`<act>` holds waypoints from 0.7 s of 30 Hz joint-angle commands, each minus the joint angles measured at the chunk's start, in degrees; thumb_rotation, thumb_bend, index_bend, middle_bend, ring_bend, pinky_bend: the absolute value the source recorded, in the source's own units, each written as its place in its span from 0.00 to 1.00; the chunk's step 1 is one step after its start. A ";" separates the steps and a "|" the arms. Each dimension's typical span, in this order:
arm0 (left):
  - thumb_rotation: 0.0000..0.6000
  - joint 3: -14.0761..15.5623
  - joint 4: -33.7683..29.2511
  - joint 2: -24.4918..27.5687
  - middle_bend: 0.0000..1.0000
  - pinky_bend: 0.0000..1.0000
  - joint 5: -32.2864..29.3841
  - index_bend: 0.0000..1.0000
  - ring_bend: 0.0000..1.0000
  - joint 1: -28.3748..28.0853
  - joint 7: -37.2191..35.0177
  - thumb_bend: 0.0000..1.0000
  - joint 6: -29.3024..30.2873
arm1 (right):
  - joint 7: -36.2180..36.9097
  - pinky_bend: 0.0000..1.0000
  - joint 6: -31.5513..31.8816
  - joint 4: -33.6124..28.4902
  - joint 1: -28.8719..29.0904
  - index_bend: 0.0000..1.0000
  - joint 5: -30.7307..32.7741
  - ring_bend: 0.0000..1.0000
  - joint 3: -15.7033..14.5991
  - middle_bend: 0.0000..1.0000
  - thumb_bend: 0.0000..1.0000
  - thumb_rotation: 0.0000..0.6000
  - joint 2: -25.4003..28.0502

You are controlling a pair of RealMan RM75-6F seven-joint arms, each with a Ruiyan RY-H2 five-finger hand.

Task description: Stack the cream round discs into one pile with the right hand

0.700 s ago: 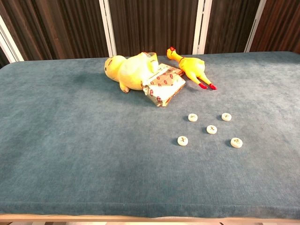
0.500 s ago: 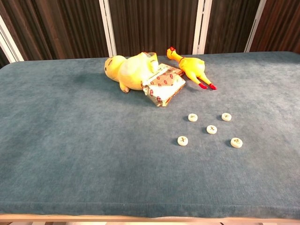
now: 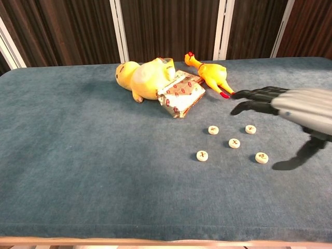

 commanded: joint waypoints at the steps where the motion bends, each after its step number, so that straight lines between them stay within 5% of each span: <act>1: 1.00 -0.26 0.39 0.14 0.00 0.07 -0.56 0.00 0.00 0.32 -0.81 0.44 0.61 | -5.94 0.00 -6.84 2.72 6.54 0.42 6.78 0.00 4.41 0.00 0.26 1.00 -7.77; 8: 1.00 -0.51 1.14 0.19 0.00 0.07 -1.35 0.00 0.00 0.86 -1.58 0.44 1.20 | -9.33 0.00 -8.75 7.98 9.78 0.55 11.72 0.00 5.37 0.00 0.32 1.00 -13.73; 21: 1.00 -0.52 1.56 0.23 0.00 0.07 -1.10 0.00 0.00 1.21 -2.31 0.44 1.86 | -13.40 0.00 -10.88 13.19 12.92 0.57 18.01 0.00 4.29 0.00 0.38 1.00 -16.35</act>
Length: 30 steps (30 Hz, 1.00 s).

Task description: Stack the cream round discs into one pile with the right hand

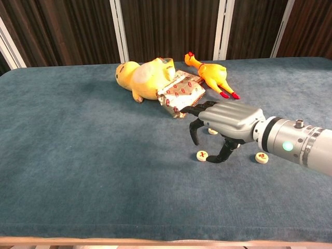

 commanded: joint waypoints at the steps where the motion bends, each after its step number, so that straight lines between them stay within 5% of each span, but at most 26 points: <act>1: 1.00 0.01 0.03 -0.01 0.00 0.07 0.08 0.00 0.00 -0.02 0.00 0.44 -0.01 | -0.84 0.00 -0.29 0.73 0.50 0.57 1.19 0.00 -0.46 0.00 0.38 1.00 -0.45; 30: 1.00 -0.18 0.48 0.03 0.00 0.07 0.00 0.00 0.00 0.25 -0.81 0.44 0.38 | -0.19 0.00 0.92 3.03 3.32 0.64 6.28 0.00 -1.94 0.02 0.51 1.00 -1.69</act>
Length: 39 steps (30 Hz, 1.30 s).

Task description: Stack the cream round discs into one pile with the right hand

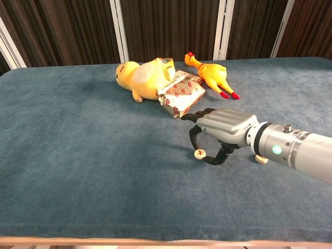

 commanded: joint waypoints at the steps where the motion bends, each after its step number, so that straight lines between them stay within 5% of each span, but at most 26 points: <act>1: 1.00 -0.02 0.00 -0.02 0.00 0.07 -0.05 0.00 0.00 -0.01 0.07 0.44 -0.08 | 0.80 0.00 1.15 -0.29 -0.22 0.64 -0.03 0.00 0.35 0.02 0.51 1.00 0.86; 12: 1.00 0.19 -0.23 -0.11 0.00 0.07 0.43 0.00 0.00 -0.21 0.61 0.44 -0.51 | 1.19 0.00 3.65 1.12 -2.88 0.64 0.60 0.00 -1.40 0.02 0.51 1.00 5.84; 30: 1.00 0.11 -0.39 0.00 0.00 0.07 0.20 0.00 0.00 -0.21 0.50 0.44 -0.56 | 3.60 0.00 3.87 4.37 -3.23 0.63 -0.84 0.00 -2.98 0.02 0.51 1.00 4.70; 39: 1.00 0.18 -0.23 -0.01 0.00 0.07 0.33 0.00 0.00 -0.17 0.28 0.44 -0.44 | 2.37 0.00 3.67 2.74 -3.37 0.41 0.27 0.00 -2.92 0.02 0.51 1.00 5.63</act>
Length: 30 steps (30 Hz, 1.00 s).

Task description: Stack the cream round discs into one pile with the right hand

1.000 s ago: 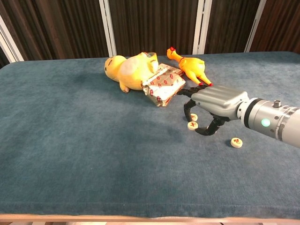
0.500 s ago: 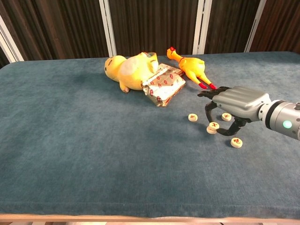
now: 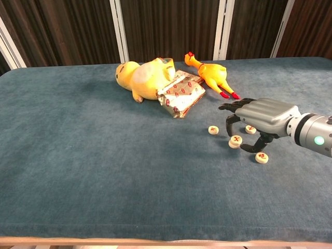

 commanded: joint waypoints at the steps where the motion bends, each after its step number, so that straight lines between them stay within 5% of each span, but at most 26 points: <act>1: 1.00 0.03 0.06 -0.05 0.00 0.07 0.03 0.00 0.00 0.02 0.03 0.44 0.01 | 0.14 0.00 0.26 -0.58 -0.09 0.40 -0.07 0.00 0.03 0.02 0.51 1.00 0.40; 9: 1.00 0.01 0.02 -0.05 0.00 0.07 0.01 0.00 0.00 0.14 0.02 0.44 0.21 | 1.66 0.00 4.23 -5.65 -2.10 0.38 -2.44 0.00 -0.78 0.01 0.51 1.00 4.11; 17: 1.00 0.06 -0.13 -0.14 0.00 0.07 0.17 0.00 0.00 0.01 0.50 0.44 -0.06 | 6.81 0.00 12.35 -12.82 -8.25 0.44 -11.60 0.00 -7.62 0.01 0.48 1.00 11.80; 22: 1.00 0.19 -0.51 -0.27 0.00 0.07 0.51 0.00 0.00 -0.20 1.29 0.44 -0.45 | 9.04 0.00 12.71 -9.90 -9.60 0.49 -14.55 0.00 -9.81 0.01 0.48 1.00 11.01; 30: 1.00 0.15 -0.74 -0.20 0.00 0.07 0.16 0.00 0.00 -0.14 1.56 0.44 -0.60 | 11.48 0.00 9.96 -3.85 -8.77 0.51 -13.57 0.00 -7.81 0.01 0.48 1.00 6.81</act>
